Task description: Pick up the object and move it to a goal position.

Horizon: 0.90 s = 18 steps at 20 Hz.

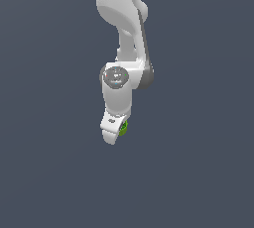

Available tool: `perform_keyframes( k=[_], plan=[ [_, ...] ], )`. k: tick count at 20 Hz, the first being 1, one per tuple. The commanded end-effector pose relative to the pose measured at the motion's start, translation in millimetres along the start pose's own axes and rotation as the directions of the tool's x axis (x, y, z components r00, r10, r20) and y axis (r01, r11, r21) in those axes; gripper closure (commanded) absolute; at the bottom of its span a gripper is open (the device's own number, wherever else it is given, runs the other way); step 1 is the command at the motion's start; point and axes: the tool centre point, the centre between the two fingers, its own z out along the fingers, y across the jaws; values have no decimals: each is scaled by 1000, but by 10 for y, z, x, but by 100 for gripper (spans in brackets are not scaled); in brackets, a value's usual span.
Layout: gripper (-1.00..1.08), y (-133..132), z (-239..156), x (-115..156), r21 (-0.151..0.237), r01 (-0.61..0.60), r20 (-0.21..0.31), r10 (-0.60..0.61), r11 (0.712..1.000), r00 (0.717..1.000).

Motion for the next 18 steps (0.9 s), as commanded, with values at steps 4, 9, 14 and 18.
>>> perform_keyframes(
  k=[4, 9, 14, 18],
  plan=[
    [108, -181, -506, 101, -3, 1, 0, -1, 1000, 1000],
    [108, -374, -1032, 209, -3, 1, 1, -1, 1000, 1000],
    [108, -528, -1475, 302, -2, 2, 0, -2, 1000, 1000],
    [108, -615, -1744, 359, -2, 2, -1, -2, 1000, 1000]
  ],
)
